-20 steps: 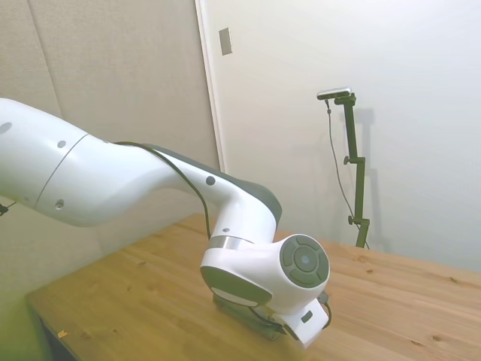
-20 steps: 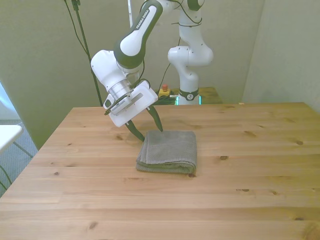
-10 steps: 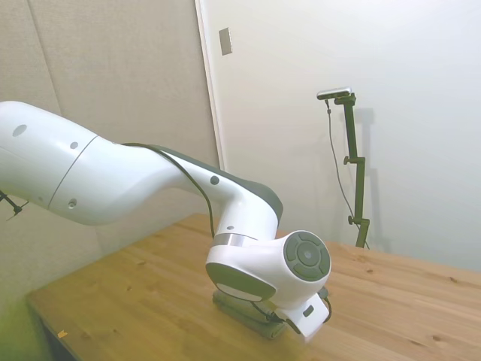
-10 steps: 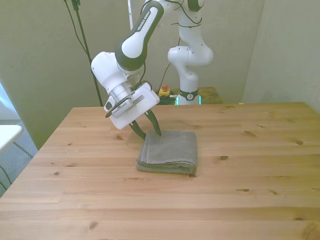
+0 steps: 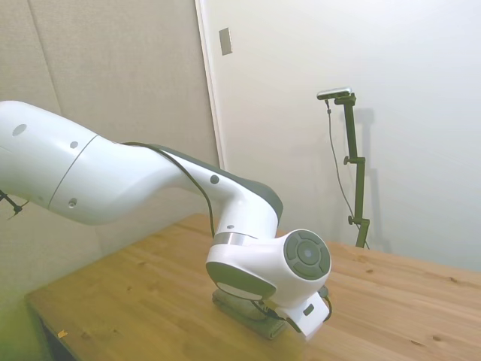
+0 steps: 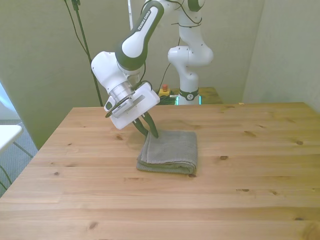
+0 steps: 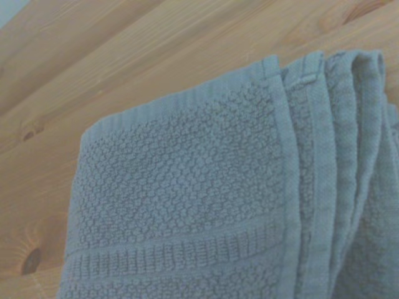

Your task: Unfold the towel

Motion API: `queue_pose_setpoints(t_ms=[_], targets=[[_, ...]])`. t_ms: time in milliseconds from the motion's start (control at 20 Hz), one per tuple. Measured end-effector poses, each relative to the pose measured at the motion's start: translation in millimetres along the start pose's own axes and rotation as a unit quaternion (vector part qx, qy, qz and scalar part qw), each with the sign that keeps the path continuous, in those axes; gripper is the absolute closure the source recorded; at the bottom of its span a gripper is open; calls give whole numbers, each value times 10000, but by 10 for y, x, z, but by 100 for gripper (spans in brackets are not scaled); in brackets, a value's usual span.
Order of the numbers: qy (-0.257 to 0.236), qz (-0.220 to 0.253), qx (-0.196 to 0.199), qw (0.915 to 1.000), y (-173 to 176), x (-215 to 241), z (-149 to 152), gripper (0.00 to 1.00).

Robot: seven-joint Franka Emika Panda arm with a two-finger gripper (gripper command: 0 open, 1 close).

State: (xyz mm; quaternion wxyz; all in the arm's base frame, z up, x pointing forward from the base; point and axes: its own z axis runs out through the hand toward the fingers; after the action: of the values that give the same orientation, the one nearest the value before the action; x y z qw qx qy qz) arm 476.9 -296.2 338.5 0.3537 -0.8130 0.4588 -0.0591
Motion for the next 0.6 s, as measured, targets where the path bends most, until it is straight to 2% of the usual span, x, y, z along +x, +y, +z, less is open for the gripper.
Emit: queue_pose_setpoints(t_ms=[300, 600], targets=[[52, -48, 56, 10000, -53, -18, -88, 100], [67, -478, 219, 9986, -581, -283, -210, 100]])
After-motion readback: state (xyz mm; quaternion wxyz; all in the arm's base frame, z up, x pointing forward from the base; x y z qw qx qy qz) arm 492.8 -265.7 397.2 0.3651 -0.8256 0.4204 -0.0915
